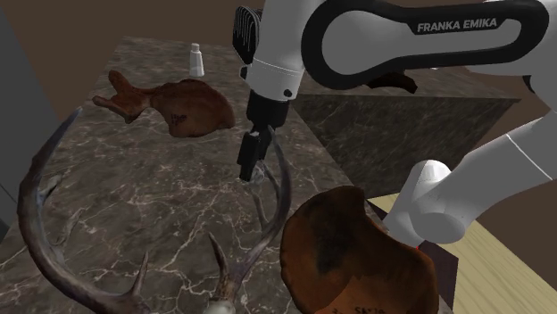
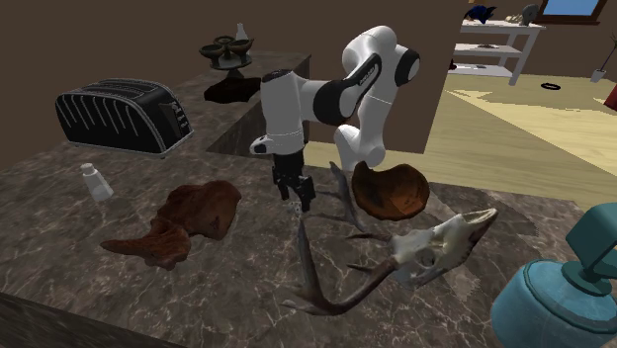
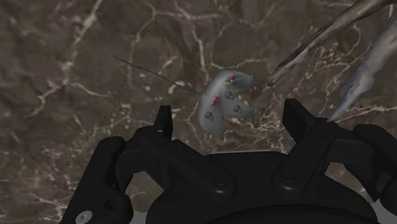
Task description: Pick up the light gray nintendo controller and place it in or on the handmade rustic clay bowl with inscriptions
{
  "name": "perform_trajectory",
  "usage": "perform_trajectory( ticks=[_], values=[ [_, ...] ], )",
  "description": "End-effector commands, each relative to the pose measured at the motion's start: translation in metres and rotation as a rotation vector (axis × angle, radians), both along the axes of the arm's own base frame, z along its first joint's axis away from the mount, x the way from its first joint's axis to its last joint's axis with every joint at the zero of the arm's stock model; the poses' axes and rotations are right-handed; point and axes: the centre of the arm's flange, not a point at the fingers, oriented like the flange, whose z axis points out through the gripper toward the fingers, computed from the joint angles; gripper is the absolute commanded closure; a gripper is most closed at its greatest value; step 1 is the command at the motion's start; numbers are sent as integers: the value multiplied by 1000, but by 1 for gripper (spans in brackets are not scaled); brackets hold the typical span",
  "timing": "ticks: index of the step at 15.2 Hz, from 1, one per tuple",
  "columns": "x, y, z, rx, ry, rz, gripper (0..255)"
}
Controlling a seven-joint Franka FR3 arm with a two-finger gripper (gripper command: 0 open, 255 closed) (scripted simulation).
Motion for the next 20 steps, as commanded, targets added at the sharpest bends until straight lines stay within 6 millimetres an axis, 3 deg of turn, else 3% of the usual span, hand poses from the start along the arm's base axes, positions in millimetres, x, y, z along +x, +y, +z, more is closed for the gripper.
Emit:
perform_trajectory(
  ticks=[1, 7, 8, 17, 20],
  values=[
    [-2, 1, -8, -6, 9, 4, 0],
    [-2, 1, -8, -6, 9, 4, 0],
    [-2, 1, -8, -6, 9, 4, 255],
    [-2, 1, -8, -6, 9, 4, 255],
    [-2, 1, 8, -6, 9, 4, 255]
  ],
)
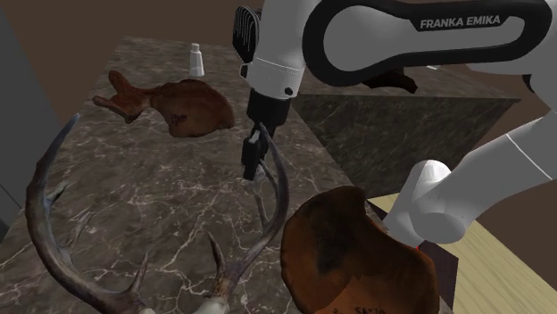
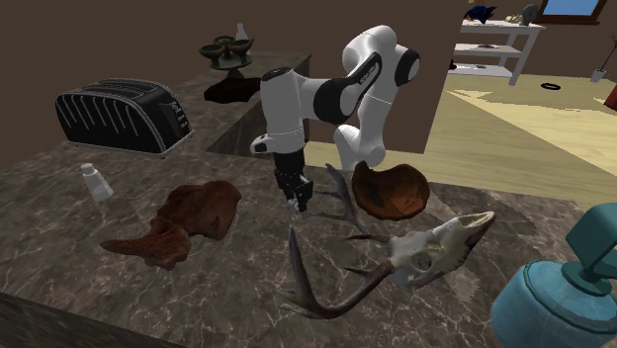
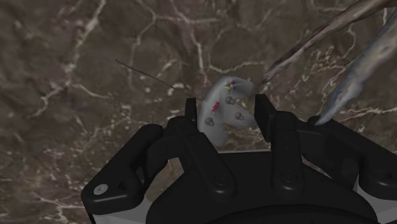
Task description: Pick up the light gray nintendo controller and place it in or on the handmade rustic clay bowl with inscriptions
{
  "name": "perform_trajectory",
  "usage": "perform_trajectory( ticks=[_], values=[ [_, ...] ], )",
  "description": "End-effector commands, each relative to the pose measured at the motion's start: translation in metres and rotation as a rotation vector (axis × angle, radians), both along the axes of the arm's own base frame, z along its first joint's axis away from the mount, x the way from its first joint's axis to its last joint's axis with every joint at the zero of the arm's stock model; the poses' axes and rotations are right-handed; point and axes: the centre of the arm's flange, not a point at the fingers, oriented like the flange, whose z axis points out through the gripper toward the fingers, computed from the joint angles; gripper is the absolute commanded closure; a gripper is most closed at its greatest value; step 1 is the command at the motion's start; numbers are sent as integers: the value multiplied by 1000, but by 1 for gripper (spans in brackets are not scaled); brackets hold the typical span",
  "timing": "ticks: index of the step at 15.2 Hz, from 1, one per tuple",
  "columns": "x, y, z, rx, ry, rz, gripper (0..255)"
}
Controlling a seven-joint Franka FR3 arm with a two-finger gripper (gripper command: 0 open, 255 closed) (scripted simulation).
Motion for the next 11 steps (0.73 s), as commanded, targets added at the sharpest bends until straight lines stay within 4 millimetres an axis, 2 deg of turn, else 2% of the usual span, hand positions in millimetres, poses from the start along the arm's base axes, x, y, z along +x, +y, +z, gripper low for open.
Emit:
perform_trajectory(
  ticks=[1, 11],
  values=[
    [0, 1, 9, 0, 1, 0, 255],
    [0, 1, 62, 0, 1, 0, 255]
  ],
)
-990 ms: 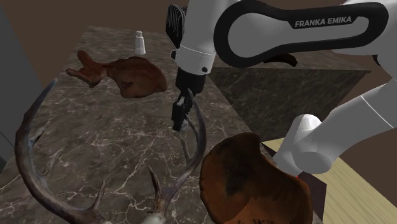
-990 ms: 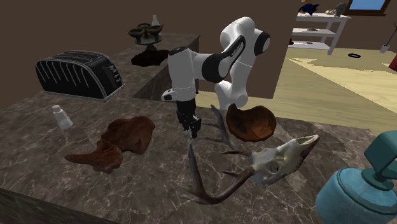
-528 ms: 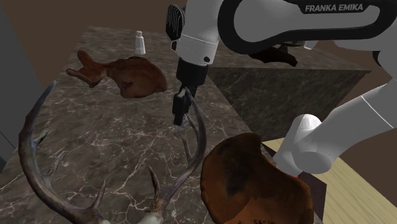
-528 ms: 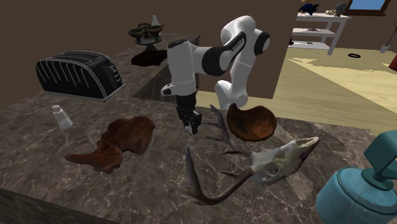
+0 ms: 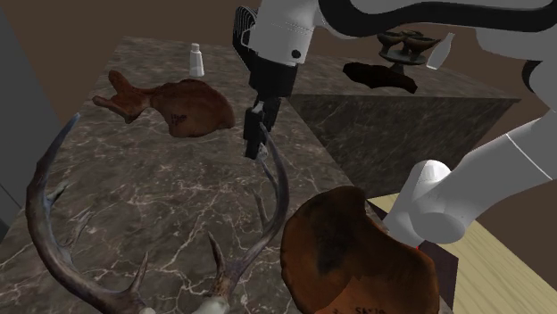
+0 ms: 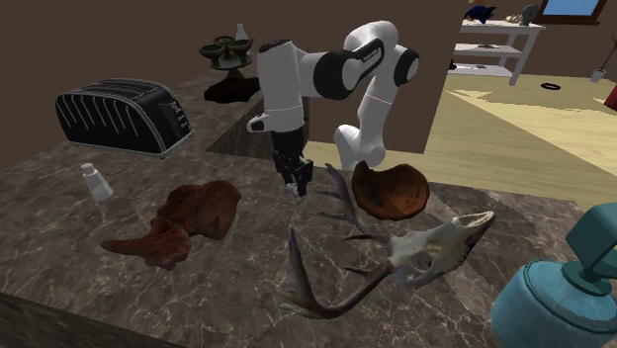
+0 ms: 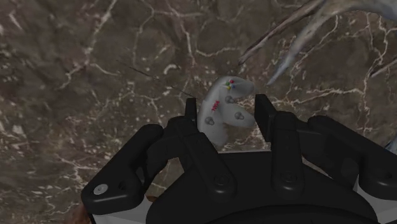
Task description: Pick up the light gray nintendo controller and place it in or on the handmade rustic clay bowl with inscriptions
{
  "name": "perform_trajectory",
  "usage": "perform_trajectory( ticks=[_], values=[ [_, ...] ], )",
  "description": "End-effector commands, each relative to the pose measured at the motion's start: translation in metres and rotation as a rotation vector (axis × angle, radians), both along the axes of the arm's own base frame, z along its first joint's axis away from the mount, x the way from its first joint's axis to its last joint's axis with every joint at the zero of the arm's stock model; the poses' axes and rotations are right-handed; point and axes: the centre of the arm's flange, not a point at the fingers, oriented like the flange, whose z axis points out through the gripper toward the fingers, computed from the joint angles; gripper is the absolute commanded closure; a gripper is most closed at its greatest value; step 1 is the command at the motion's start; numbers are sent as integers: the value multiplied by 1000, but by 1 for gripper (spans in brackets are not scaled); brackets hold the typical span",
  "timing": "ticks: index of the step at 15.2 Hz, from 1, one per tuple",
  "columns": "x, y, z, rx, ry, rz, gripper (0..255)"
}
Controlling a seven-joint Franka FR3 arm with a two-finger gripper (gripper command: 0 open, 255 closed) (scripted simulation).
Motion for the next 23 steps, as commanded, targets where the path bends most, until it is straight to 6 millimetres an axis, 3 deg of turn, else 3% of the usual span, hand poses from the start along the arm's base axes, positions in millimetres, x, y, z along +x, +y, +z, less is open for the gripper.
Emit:
perform_trajectory(
  ticks=[1, 22, 23],
  values=[
    [-1, 0, 11, 0, 0, 0, 255],
    [-1, 0, 117, 0, 0, 0, 255],
    [-14, 5, 118, 0, 0, 0, 255]
  ],
)
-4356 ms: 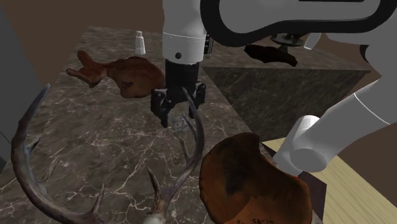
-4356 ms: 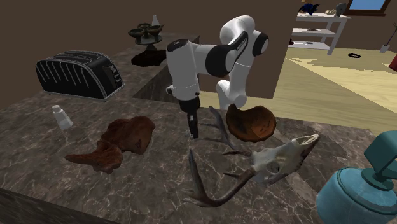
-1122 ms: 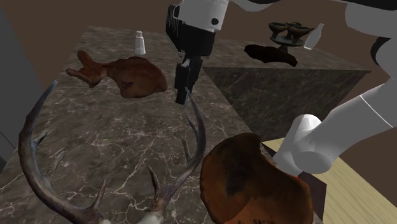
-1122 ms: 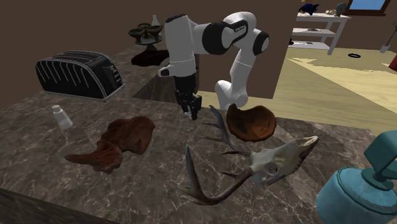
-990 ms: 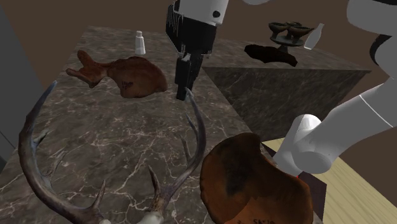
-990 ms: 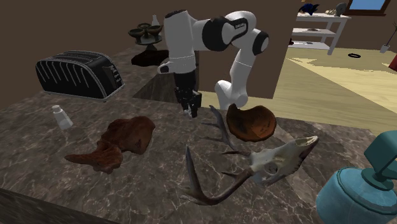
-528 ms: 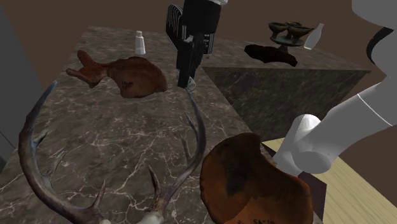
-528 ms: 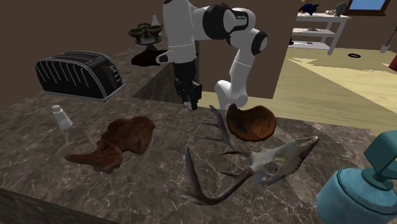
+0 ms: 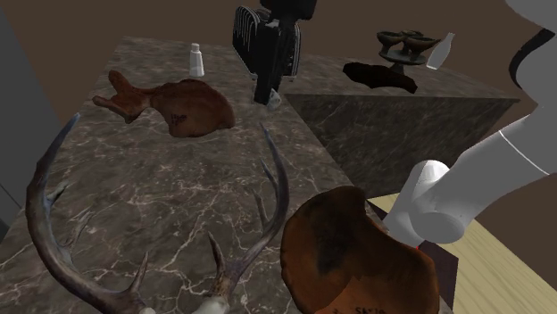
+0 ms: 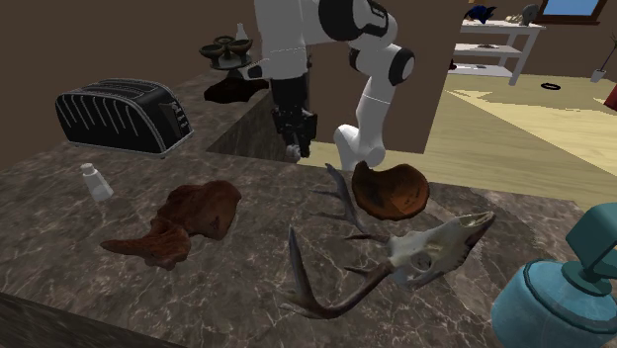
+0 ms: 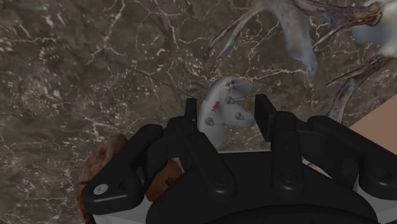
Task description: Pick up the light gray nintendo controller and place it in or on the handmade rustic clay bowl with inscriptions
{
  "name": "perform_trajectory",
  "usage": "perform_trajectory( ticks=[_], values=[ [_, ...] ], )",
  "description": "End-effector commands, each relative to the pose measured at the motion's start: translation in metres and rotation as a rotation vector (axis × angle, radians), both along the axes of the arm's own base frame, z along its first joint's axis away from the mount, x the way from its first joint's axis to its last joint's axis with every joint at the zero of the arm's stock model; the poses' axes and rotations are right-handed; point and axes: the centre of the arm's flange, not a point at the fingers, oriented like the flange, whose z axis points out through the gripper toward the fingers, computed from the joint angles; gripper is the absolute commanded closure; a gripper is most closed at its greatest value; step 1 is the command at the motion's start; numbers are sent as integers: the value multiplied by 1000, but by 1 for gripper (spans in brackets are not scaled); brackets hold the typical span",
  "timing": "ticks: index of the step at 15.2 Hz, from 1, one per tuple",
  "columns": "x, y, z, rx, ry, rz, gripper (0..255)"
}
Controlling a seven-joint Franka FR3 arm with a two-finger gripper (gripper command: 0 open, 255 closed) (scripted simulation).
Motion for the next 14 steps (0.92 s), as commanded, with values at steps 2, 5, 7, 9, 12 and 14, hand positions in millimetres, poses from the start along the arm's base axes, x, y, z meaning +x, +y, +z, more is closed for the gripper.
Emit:
perform_trajectory(
  ticks=[2, 5, 7, 9, 12, 14],
  values=[
    [-31, 12, 2, 0, 0, 0, 255],
    [-68, 25, 4, 0, 0, 0, 255],
    [-93, 35, 6, 0, 0, 0, 255],
    [-117, 44, 8, 0, 0, 0, 255],
    [-155, 57, 10, 0, 0, 0, 255],
    [-179, 66, 11, 0, 0, 0, 255]
  ],
)
